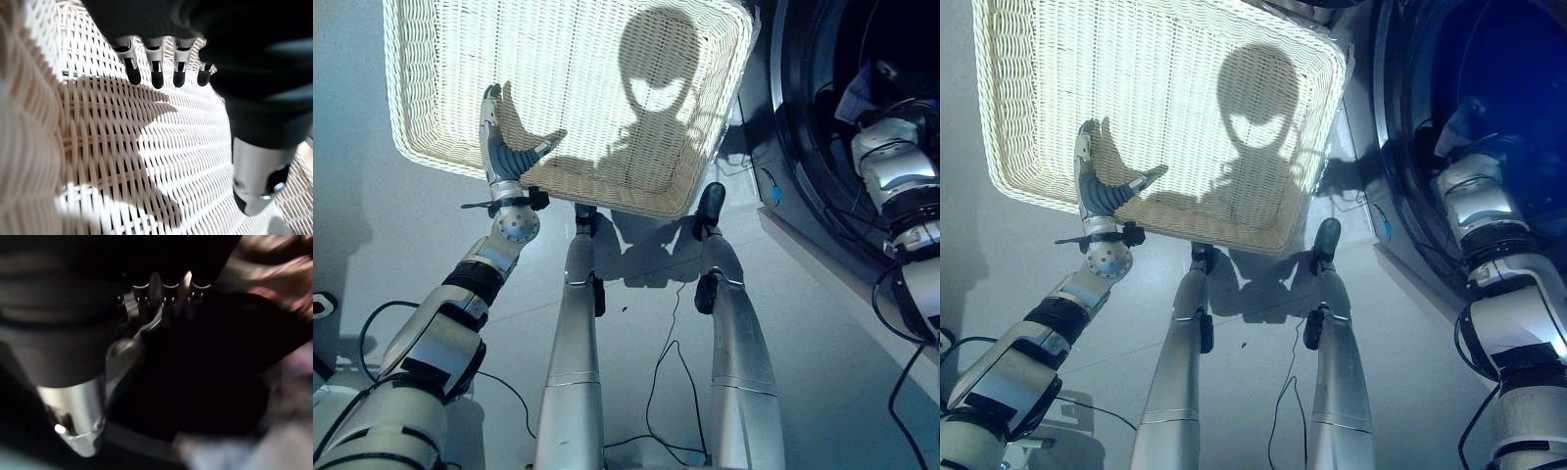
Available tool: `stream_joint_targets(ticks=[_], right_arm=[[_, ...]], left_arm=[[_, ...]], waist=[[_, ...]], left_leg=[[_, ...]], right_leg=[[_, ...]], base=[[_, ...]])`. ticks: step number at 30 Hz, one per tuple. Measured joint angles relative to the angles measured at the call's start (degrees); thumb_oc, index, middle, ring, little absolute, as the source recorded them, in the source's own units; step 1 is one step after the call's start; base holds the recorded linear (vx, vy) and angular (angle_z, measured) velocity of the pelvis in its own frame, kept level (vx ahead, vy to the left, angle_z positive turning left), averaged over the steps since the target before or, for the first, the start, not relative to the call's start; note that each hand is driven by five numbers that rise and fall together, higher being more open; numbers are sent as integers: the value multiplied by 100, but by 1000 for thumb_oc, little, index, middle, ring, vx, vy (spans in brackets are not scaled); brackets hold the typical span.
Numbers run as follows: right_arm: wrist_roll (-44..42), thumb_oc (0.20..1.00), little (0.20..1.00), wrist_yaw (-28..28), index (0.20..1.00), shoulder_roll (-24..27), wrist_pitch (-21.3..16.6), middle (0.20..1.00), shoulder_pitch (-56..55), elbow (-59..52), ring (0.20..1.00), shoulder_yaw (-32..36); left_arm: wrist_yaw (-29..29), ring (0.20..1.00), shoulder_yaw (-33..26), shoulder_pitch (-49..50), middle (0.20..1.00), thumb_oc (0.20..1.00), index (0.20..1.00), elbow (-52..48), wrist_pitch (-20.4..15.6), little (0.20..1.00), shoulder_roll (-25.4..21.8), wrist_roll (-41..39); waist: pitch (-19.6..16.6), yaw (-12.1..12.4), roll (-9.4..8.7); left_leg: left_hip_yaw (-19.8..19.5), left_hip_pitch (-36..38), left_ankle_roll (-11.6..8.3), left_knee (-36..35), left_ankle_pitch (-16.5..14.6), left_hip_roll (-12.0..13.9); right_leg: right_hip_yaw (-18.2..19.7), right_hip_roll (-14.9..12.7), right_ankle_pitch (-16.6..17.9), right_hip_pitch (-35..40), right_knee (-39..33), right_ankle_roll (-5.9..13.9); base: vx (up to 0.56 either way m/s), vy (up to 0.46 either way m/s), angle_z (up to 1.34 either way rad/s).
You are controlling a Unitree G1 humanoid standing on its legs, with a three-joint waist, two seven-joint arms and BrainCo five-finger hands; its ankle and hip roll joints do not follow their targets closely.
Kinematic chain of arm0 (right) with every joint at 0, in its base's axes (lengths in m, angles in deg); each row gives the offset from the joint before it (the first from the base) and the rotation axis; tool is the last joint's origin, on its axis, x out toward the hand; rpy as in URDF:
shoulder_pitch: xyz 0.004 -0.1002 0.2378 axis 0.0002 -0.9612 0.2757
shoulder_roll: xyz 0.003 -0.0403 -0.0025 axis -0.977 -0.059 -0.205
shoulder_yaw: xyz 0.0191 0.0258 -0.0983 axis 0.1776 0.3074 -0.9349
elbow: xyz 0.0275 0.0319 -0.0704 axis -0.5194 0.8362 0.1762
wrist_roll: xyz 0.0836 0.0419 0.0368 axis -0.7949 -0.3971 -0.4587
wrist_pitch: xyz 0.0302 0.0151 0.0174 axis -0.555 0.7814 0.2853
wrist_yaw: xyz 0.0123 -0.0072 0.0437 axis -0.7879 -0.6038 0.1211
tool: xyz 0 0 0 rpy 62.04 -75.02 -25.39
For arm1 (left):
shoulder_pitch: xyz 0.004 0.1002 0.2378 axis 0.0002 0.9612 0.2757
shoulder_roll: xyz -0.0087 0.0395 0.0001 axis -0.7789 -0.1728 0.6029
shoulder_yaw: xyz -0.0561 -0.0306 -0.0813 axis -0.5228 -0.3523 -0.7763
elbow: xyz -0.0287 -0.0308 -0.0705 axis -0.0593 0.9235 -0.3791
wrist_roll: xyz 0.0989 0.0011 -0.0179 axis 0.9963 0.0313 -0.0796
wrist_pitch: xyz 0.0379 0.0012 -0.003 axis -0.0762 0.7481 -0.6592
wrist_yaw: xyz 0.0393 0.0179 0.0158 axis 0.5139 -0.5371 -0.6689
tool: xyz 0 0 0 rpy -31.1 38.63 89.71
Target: Put the clothes into the washing machine.
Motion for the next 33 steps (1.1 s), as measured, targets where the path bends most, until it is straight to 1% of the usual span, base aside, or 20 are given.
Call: stream_joint_targets(ticks=[3, 4, 8, 9, 13, 17, 20, 22, 24, 27, 28, 31, 32, 33], right_arm=[[287, 1000, 1000, 12, 1000, -148, 84, 1000, -397, -295, 1000, -89], [501, 1000, 1000, 16, 1000, -232, 98, 1000, -565, -373, 1000, -104], [946, 1000, 1000, 34, 1000, -521, 54, 1000, -1033, -422, 1000, -81], [971, 1000, 1000, 36, 1000, -523, 39, 1000, -1077, -419, 1000, -102], [1012, 1000, 1000, 43, 1000, -645, -190, 1000, -1490, -408, 1000, -107], [1232, 1000, 1000, 62, 1000, -824, -384, 1000, -1688, -469, 1000, -97], [1475, 1000, 1000, 145, 1000, -858, -488, 1000, -2129, -530, 1000, -80], [1652, 1000, 1000, 194, 1000, -911, -539, 1000, -2370, -643, 1000, -73], [1770, 1000, 1000, 238, 1000, -1051, -559, 1000, -2759, -714, 1000, -78], [1899, 1000, 1000, 285, 1000, -1193, -651, 1000, -3163, -716, 1000, -61], [1974, 1000, 1000, 336, 1000, -1300, -697, 1000, -3420, -680, 1000, -70], [2008, 1000, 1000, 404, 1000, -1507, -809, 1000, -3794, -499, 1000, -58], [2028, 1000, 1000, 439, 1000, -1569, -836, 1000, -4001, -419, 1000, -50], [2046, 1000, 1000, 463, 1000, -1578, -925, 1000, -4210, -406, 1000, -50]], left_arm=[[-126, 1000, -9, 10, 1000, 1000, 1000, -40, -1, 1000, 42, 20], [-196, 1000, -13, 15, 1000, 1000, 1000, -37, 3, 1000, 57, 51], [-322, 1000, -229, 86, 1000, 1000, 1000, -29, 0, 1000, 131, 59], [-329, 1000, -235, 76, 1000, 1000, 1000, -29, 0, 1000, 140, 59], [-281, 1000, -247, 180, 1000, 1000, 1000, -1, 0, 1000, 270, 69], [-158, 1000, -277, 333, 1000, 1000, 1000, -5, 6, 1000, 355, 69], [1, 1000, -287, 616, 1000, 1000, 1000, -45, 77, 1000, 540, 128], [110, 1000, -374, 862, 1000, 1000, 1000, -75, 139, 1000, 640, 253], [266, 1000, -387, 1270, 1000, 1000, 1000, -73, 221, 1000, 783, 284], [474, 1000, -387, 1792, 1000, 1000, 1000, -116, 231, 1000, 820, 300], [606, 1000, -388, 2171, 1000, 1000, 1000, -93, 233, 1000, 834, 302], [916, 1000, -390, 2687, 1000, 1000, 1000, 137, 203, 1000, 874, 302], [1046, 1000, -387, 2912, 1000, 1000, 1000, 225, 173, 1000, 902, 301], [1111, 1000, -388, 3117, 1000, 1000, 1000, 231, 125, 1000, 903, 301]], waist=[[0, -5, 0], [0, -28, 0], [0, -154, 0], [0, -156, 0], [0, -186, 0], [0, -311, 0], [0, -329, 0], [0, -332, 0], [-2, -316, 2], [-6, -306, 6], [-7, -295, 7], [-6, -277, 9], [-14, -273, 18], [-79, -269, 32]], left_leg=[[39, -1, -1, -52, 1, -5], [56, 0, -1, -75, 1, -11], [83, 9, -2, -89, 0, -19], [101, 9, -1, -89, 0, -19], [229, 125, 1, -99, -2, -18], [245, 237, 1, -106, -1, -15], [292, 517, -1, -179, -4, 3], [308, 727, -2, -244, -3, 21], [324, 1149, -5, -348, -5, 48], [334, 1616, 12, -507, -28, 63], [333, 1963, 12, -606, -27, 79], [354, 2734, 3, -852, 0, 103], [375, 3137, 18, -967, 5, 101], [383, 3407, 65, -1038, -58, 97]], right_leg=[[23, -12, -34, -51, 28, 13], [31, -26, -64, -85, 68, 10], [66, -34, -85, -125, 125, -12], [88, -33, -86, -141, 138, -10], [194, -30, -99, -120, 170, 10], [212, -22, -98, -25, 169, 10], [255, 3, -104, 206, 142, 16], [261, 21, -105, 396, 121, 16], [259, 44, -130, 793, 64, 21], [237, 47, -194, 1219, -1, 22], [213, 55, -211, 1572, -75, 24], [148, 57, -214, 2351, -310, 44], [141, 56, -232, 2754, -419, 73], [139, 46, -265, 3027, -498, 108]], base=[[0, 0, 0], [0, 0, 0], [-11, 17, 1], [-20, 32, -4], [-23, 36, -5], [-8, 4, 0], [-41, 3, -4], [-57, -2, -4], [-51, -10, -2], [-54, -24, 1], [-50, -10, 0], [-15, 1, 0], [0, 0, 0], [0, 0, 0]])
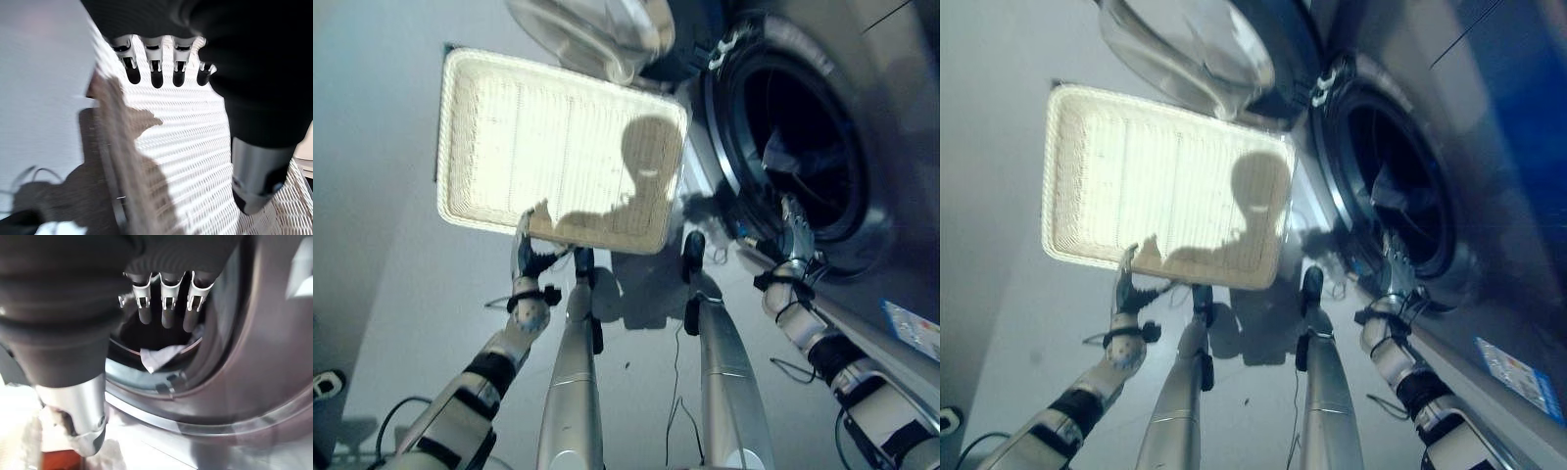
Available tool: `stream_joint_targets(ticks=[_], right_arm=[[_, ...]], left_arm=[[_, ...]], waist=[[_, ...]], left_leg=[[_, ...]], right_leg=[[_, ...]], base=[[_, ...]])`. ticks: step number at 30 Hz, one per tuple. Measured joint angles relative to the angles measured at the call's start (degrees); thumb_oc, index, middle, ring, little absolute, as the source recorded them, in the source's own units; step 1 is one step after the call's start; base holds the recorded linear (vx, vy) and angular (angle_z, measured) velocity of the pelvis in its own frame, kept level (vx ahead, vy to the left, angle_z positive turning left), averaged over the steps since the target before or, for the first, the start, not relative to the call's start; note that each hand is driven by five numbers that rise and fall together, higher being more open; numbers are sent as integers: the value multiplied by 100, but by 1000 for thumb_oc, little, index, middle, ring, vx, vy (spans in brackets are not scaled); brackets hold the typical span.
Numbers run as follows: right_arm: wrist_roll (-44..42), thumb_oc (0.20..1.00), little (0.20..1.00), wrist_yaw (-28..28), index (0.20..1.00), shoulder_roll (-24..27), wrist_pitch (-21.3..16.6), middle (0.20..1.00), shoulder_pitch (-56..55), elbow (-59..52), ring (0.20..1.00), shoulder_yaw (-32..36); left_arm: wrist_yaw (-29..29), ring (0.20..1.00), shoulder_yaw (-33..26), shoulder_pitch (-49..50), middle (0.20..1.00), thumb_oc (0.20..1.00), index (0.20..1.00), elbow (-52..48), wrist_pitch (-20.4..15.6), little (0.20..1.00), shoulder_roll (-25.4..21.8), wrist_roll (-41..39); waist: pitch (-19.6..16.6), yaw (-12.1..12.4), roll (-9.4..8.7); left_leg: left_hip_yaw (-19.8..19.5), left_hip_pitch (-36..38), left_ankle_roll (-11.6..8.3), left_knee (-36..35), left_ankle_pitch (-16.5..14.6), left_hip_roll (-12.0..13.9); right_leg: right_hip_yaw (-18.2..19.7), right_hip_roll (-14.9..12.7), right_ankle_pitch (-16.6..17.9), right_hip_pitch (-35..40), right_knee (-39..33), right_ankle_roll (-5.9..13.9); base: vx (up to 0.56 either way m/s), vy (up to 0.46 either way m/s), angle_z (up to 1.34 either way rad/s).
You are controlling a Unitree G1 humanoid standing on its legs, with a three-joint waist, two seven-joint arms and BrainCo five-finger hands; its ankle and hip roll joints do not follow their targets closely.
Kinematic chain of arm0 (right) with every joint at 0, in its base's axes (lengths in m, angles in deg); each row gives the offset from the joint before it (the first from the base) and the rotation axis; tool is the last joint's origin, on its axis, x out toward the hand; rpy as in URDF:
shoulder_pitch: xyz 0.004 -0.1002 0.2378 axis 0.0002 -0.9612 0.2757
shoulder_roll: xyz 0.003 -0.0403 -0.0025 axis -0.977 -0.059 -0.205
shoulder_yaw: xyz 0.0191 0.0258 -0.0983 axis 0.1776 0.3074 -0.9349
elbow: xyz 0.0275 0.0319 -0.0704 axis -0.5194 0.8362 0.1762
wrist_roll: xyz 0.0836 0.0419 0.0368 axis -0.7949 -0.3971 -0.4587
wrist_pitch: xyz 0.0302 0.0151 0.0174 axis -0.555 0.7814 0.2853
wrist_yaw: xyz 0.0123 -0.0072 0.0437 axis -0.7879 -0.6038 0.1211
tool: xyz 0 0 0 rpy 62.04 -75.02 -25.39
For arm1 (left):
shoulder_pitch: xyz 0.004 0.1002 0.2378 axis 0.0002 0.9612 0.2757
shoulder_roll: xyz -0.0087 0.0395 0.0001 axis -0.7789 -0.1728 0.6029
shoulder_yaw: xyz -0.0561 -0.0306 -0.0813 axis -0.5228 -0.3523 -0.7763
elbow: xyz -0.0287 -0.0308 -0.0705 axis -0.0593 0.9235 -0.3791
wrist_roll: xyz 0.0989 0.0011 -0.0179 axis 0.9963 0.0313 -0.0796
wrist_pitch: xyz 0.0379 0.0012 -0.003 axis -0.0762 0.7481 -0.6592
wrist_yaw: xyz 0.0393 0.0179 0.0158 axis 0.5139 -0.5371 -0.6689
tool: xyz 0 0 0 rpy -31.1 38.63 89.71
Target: Put the clothes into the washing machine.
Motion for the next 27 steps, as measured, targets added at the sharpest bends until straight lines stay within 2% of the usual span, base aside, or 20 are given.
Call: stream_joint_targets(ticks=[1, 2, 6, 10, 11, 14, 16, 18, 20, 23, 27], right_arm=[[2, 1000, 1000, 21, 1000, -2, -48, 1000, -68, 36, 1000, 4], [-3, 1000, 1000, 127, 1000, -58, -131, 1000, -186, 312, 1000, 71], [-3, 1000, 1000, 425, 1000, -278, -400, 1000, -746, 808, 1000, 220], [-5, 1000, 1000, 830, 1000, -286, -511, 1000, -1217, 1071, 1000, 471], [-27, 1000, 1000, 1076, 1000, -291, -550, 1000, -1436, 1343, 1000, 570], [-185, 1000, 1000, 1614, 1000, -492, -676, 1000, -1812, 2200, 1000, 866], [-596, 1000, 1000, 2367, 1000, -651, -720, 1000, -2165, 2490, 1000, 1008], [-1371, 1000, 1000, 3553, 1000, -853, -562, 1000, -2398, 2751, 1000, 1257], [-1650, 1000, 1000, 4274, 1000, -997, -386, 1000, -2518, 2986, 1000, 1306], [-1766, 1000, 1000, 4771, 1000, -1048, -230, 1000, -2610, 3168, 1000, 1329], [-1858, 1000, 1000, 4903, 1000, -1059, 163, 1000, -2734, 3355, 1000, 1501]], left_arm=[[51, 1000, -5, 74, 1000, 1000, 1000, 8, -34, 1000, -15, 1], [263, 1000, -18, 143, 1000, 1000, 1000, 120, -56, 1000, -20, -5], [1146, 1000, -229, 547, 1000, 1000, 1000, 430, -67, 1000, -22, -20], [1828, 1000, -245, 1099, 1000, 1000, 1000, 620, -6, 1000, 14, -73], [2204, 1000, -328, 1422, 1000, 1000, 1000, 739, 73, 1000, 97, -164], [2929, 1000, -735, 1950, 1000, 1000, 1000, 1216, 330, 1000, 418, -358], [3332, 1000, -743, 2283, 1000, 1000, 1000, 1428, 580, 1000, 488, -336], [3651, 1000, -885, 2429, 1000, 1000, 1000, 1540, 905, 1000, 577, -282], [3842, 1000, -971, 2472, 1000, 1000, 1000, 1594, 1107, 1000, 606, -245], [4058, 1000, -1100, 2469, 1000, 1000, 1000, 1621, 1246, 1000, 624, -231], [4244, 1000, -1124, 2473, 1000, 1000, 1000, 1801, 1391, 1000, 636, -182]], waist=[[-37, 22, 7], [-27, 134, 17], [-77, 173, 77], [-593, 155, 276], [-815, 149, 380], [-1341, 146, 420], [-1768, 149, 394], [-2105, 153, 352], [-2371, 153, 301], [-2562, 144, 269], [-2794, 130, 256]], left_leg=[[3, 95, 6, -34, -7, -2], [12, 473, 0, -130, 35, 2], [26, 1904, 48, -513, -1, 10], [81, 2306, 149, -780, -38, 11], [96, 2523, 165, -861, -56, 3], [121, 2944, 149, -864, -214, 0], [144, 3200, 125, -889, -334, 20], [147, 3408, 69, -892, -405, 77], [149, 3441, 51, -894, -442, 113], [171, 3519, 82, -897, -491, 124], [345, 3613, 87, -900, -490, 160]], right_leg=[[-7, -6, -1, 106, -32, 3], [-60, -7, 26, 514, -173, 23], [-209, -31, -26, 2047, -654, 109], [-267, -57, 140, 2576, -1133, 182], [-290, -53, 233, 2914, -1436, 204], [-359, -28, 322, 3589, -1971, 230], [-384, 20, 298, 3893, -2093, 187], [-428, 71, 199, 4135, -2096, 168], [-442, 107, 148, 4201, -2109, 165], [-441, 112, 123, 4270, -2121, 161], [-430, 111, 114, 4345, -2123, 148]], base=[[34, 1, 4], [69, 27, 4], [91, 53, 14], [88, 32, 3], [163, 32, -1], [189, 33, 1], [209, 57, -2], [171, 65, 4], [99, 48, 2], [106, 35, -2], [63, 11, -3]])
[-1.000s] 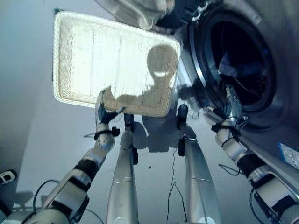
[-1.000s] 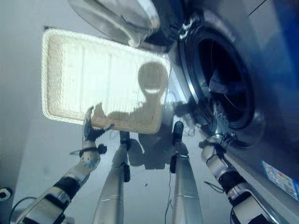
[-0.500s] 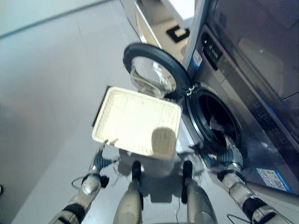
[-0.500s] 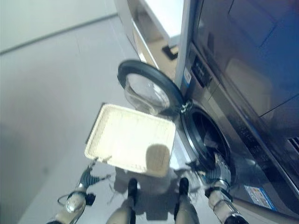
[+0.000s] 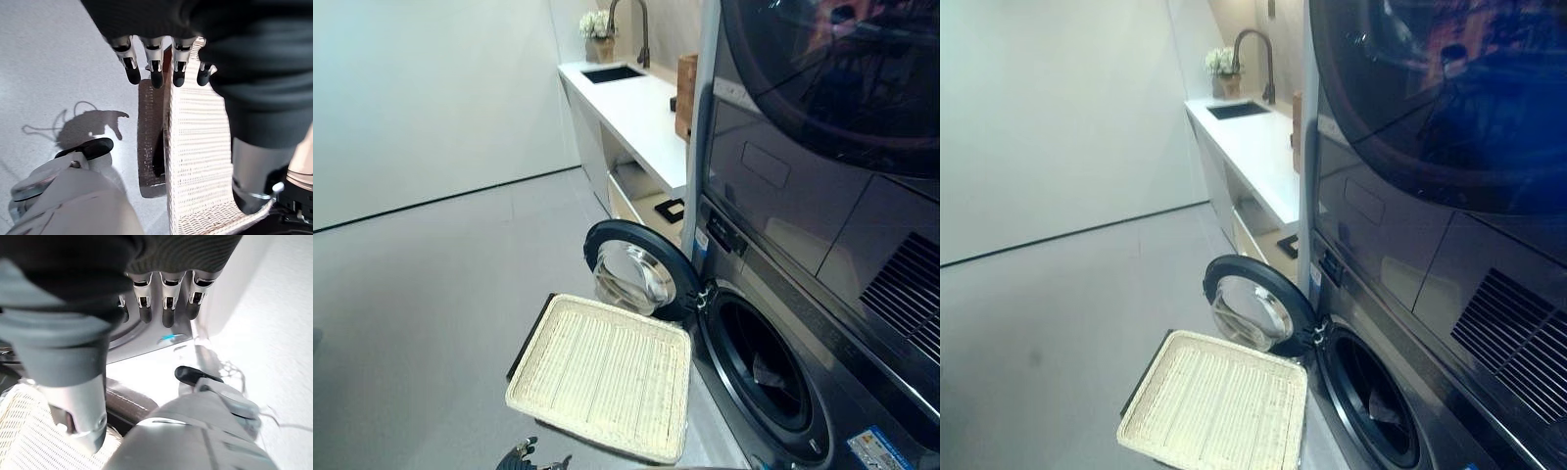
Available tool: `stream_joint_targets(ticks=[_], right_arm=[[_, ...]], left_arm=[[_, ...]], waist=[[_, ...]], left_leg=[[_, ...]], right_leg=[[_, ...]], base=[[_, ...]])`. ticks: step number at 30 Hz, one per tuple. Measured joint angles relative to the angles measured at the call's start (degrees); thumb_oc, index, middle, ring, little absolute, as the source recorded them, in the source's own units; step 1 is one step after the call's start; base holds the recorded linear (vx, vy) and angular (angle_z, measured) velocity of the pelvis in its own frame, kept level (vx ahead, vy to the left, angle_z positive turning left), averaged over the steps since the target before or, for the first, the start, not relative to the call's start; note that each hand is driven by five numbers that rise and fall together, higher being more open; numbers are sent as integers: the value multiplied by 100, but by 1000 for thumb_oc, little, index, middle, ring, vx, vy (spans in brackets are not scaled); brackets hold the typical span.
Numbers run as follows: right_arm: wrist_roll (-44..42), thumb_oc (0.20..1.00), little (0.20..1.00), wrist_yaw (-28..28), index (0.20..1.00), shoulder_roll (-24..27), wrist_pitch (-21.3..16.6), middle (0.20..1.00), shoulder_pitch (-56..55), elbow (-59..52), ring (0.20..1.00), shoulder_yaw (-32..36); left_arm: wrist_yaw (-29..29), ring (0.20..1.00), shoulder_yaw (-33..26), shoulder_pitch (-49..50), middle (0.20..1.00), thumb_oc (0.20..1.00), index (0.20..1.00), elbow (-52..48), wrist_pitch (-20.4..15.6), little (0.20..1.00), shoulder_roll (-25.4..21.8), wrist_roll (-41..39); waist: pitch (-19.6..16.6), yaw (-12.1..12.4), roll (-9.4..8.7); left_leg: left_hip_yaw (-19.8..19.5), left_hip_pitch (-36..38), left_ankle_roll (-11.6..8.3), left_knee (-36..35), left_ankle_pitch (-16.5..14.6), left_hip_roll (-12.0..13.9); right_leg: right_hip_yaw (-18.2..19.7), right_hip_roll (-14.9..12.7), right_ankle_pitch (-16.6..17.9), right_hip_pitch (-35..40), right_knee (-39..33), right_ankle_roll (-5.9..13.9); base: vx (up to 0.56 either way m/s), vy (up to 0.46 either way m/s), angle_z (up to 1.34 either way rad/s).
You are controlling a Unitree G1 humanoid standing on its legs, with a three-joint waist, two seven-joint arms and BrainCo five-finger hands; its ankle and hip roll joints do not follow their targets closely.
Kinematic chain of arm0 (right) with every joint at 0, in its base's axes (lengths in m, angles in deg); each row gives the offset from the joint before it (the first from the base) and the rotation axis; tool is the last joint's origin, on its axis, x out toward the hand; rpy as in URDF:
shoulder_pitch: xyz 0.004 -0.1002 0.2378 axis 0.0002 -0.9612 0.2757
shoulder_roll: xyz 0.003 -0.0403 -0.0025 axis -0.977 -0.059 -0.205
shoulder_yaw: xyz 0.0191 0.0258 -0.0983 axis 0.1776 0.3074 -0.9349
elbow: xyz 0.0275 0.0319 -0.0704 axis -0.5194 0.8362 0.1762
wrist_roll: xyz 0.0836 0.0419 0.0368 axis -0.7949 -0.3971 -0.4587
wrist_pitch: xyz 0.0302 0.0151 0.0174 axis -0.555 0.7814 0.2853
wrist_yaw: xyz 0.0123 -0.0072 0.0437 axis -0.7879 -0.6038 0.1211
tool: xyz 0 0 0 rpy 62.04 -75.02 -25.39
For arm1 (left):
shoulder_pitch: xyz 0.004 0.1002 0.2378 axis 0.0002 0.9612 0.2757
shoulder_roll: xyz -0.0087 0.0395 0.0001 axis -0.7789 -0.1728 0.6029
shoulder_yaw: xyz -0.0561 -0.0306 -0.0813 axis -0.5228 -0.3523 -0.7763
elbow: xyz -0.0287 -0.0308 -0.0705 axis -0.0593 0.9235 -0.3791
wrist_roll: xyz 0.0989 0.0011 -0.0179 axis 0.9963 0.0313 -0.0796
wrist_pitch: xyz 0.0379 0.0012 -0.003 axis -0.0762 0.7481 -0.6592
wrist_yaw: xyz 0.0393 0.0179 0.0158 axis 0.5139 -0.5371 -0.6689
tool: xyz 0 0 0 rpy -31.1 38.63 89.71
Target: Put the clothes into the washing machine.
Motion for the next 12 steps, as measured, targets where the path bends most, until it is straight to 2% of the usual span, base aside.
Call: stream_joint_targets(ticks=[4, 7, 12], right_arm=[[-22, 1000, 1000, 10, 1000, -10, 556, 1000, -87, 215, 1000, 222], [-20, 1000, 1000, 30, 1000, -10, 740, 1000, -91, 314, 1000, 273], [-24, 1000, 1000, 52, 1000, -10, 825, 1000, -88, 367, 1000, 290]], left_arm=[[39, 1000, -4, 73, 1000, 1000, 1000, 223, 91, 1000, 63, 168], [35, 1000, -5, 103, 1000, 1000, 1000, 286, 184, 1000, 107, 169], [37, 1000, -8, 105, 1000, 1000, 1000, 284, 321, 1000, 146, 167]], waist=[[-113, 16, -2], [-123, 16, -3], [-133, 13, -6]], left_leg=[[155, 96, 9, 0, 8, 57], [157, 98, 11, 1, 10, 67], [155, 103, 11, 1, 11, 52]], right_leg=[[21, 3, -5, 68, -1, -4], [42, 7, -4, 76, -1, -7], [53, 21, -4, 84, 0, -12]], base=[[45, 2, 0], [12, 0, 0], [0, 0, 0]])
